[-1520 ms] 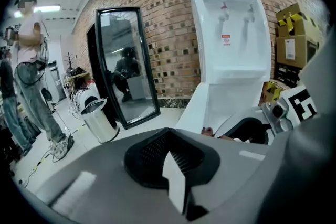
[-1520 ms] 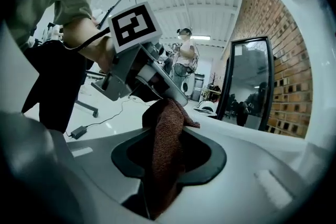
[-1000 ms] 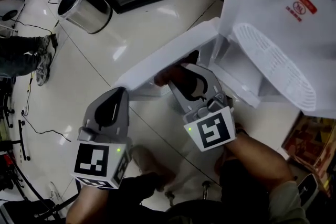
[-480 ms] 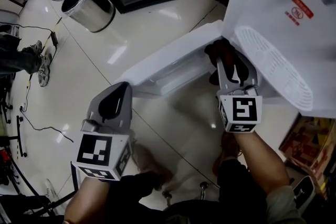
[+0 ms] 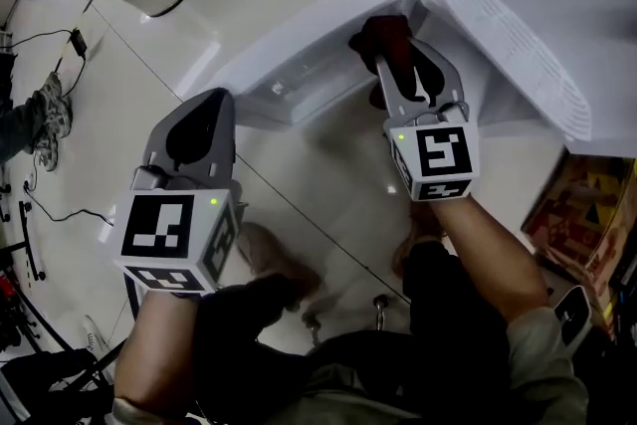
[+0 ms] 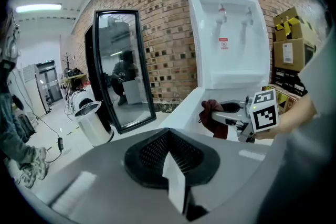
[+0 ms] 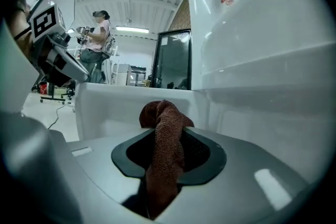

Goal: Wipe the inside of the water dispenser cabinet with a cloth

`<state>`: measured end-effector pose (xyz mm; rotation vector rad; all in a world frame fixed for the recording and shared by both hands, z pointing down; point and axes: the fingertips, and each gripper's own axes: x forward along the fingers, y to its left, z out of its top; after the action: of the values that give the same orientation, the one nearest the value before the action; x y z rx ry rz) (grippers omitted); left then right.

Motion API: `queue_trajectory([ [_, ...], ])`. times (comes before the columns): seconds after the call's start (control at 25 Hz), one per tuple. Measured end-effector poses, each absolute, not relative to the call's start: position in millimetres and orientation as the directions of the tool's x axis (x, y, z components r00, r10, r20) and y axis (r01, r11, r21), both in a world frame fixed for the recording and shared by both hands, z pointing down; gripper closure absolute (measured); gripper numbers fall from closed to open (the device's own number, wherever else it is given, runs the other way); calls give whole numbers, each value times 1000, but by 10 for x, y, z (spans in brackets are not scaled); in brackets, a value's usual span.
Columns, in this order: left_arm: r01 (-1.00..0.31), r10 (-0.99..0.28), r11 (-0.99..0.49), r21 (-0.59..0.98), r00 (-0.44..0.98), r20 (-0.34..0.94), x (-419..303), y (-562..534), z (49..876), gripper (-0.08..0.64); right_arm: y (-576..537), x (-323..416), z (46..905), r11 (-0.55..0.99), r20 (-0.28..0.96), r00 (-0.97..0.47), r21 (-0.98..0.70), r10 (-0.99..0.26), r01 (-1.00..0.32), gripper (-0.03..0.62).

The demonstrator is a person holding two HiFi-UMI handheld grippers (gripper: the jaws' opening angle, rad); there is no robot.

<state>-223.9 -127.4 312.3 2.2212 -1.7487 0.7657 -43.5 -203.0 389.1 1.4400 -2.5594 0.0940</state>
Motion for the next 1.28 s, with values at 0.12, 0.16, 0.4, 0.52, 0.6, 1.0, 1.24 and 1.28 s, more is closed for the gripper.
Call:
queue_trajectory([
  [0.12,-945,-846,-284,-163,167,507,-2196,-1276,3122,561,-1878,-683,3855,574,184,-559,33,-808,-818,457],
  [0.16,-944,-847,-287,-166,169,504,-2191,-1269,3132,561,-1795,-791,3853,602,181,-587,39,-789,-798,457],
  [0.4,-954,-838,-282,-107,190,511,-2179,-1230,3182,561,-1049,-1631,3907,825,215,-796,138,-565,-548,457],
  [0.52,-954,-837,-281,-101,193,512,-2206,-1236,3174,561,-776,-1984,3958,883,197,-861,129,-468,-451,457],
  [0.6,-954,-836,-285,-94,199,511,-2216,-1250,3169,561,-718,-2128,4023,904,207,-880,125,-427,-409,457],
  [1.0,-958,-849,-279,-69,212,484,-2302,-1359,3131,561,-1005,-2269,4332,899,257,-861,150,-438,-412,457],
  [1.24,-963,-858,-260,-77,194,475,-2383,-1416,3123,561,-1708,-1863,4506,796,284,-746,140,-602,-589,457],
  [1.28,-964,-860,-255,-76,190,474,-2393,-1434,3124,561,-1781,-1811,4520,785,284,-735,141,-615,-603,456],
])
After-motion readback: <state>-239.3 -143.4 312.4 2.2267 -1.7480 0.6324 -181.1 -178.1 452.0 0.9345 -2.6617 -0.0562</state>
